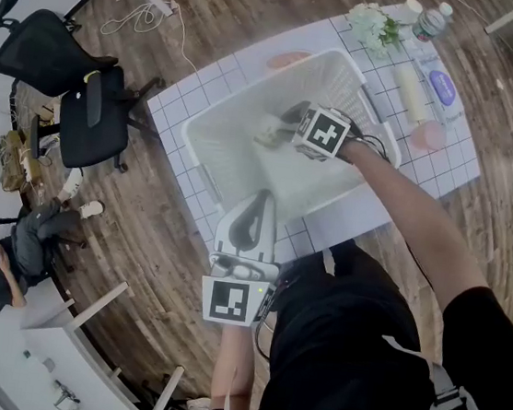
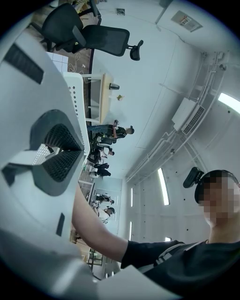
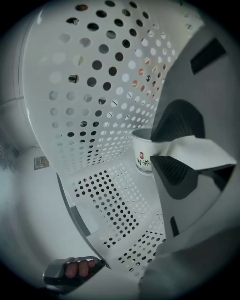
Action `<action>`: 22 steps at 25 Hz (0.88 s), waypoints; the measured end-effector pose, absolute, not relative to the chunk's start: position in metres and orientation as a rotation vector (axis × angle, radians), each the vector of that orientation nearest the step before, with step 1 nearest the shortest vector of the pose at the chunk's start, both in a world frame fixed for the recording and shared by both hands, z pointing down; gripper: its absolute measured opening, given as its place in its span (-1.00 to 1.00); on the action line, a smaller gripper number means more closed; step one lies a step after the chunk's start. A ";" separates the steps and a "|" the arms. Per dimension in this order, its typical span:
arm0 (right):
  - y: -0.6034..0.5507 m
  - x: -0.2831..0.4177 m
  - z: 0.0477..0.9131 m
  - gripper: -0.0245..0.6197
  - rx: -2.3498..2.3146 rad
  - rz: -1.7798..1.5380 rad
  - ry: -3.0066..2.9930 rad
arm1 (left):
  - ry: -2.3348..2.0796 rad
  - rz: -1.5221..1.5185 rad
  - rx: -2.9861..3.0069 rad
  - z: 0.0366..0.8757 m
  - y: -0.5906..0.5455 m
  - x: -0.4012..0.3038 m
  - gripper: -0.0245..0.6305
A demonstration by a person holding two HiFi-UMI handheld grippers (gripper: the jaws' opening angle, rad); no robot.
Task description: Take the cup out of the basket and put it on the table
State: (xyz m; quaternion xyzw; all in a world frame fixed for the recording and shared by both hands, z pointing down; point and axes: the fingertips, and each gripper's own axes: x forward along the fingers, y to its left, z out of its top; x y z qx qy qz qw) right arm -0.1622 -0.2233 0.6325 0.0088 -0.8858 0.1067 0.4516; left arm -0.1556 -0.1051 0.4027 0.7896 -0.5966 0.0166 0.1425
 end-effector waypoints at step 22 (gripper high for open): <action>-0.202 -0.169 0.610 -0.86 -0.130 0.175 -2.255 | -1.718 0.052 2.290 0.398 -0.102 -0.154 -0.90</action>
